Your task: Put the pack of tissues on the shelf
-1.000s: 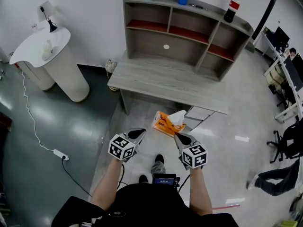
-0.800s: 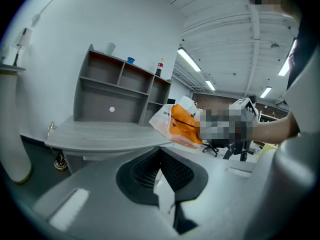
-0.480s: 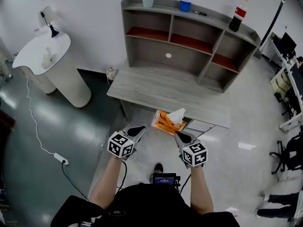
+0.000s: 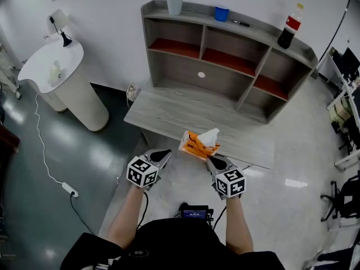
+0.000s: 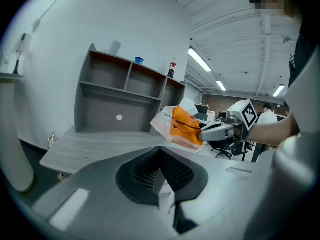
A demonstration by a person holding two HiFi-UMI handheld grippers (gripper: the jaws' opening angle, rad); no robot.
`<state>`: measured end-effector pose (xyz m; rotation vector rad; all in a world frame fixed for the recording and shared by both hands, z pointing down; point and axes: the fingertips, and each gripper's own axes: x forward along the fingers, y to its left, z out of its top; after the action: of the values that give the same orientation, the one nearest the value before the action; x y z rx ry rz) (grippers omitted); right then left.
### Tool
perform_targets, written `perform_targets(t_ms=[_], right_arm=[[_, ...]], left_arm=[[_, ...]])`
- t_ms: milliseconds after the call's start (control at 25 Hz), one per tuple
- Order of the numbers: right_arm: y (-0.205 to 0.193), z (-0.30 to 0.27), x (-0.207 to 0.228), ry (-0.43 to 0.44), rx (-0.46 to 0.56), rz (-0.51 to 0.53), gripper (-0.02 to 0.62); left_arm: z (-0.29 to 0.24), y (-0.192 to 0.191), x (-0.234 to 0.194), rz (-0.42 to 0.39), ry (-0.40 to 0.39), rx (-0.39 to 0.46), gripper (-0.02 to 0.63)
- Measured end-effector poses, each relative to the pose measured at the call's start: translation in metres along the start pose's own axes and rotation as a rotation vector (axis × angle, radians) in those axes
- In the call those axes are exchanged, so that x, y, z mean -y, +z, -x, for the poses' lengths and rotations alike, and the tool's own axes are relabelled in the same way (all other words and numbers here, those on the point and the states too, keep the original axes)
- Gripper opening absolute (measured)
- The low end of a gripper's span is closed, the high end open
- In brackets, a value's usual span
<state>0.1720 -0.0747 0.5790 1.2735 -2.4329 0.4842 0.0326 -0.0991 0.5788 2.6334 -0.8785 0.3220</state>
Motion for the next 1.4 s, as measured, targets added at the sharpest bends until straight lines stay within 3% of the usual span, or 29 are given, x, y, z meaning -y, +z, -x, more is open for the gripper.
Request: perform_targets(t_ms=[320, 680, 1400], right_arm=[[0.024, -0.016, 0.037, 0.037, 0.013, 0.037, 0.005], [0.033, -0.043, 0.041, 0.080, -0.002, 0.049, 0.005], [0.077, -0.143, 0.072, 0.037, -0.040, 0.040, 0.006]], left_arm=[[-0.032, 0.029, -0.006, -0.014, 0.022, 0.028, 0.002], [-0.039, 0.034, -0.026, -0.003, 0.052, 0.036, 0.002], [-0.077, 0.062, -0.141, 0.021, 0.011, 0.025, 0.002]])
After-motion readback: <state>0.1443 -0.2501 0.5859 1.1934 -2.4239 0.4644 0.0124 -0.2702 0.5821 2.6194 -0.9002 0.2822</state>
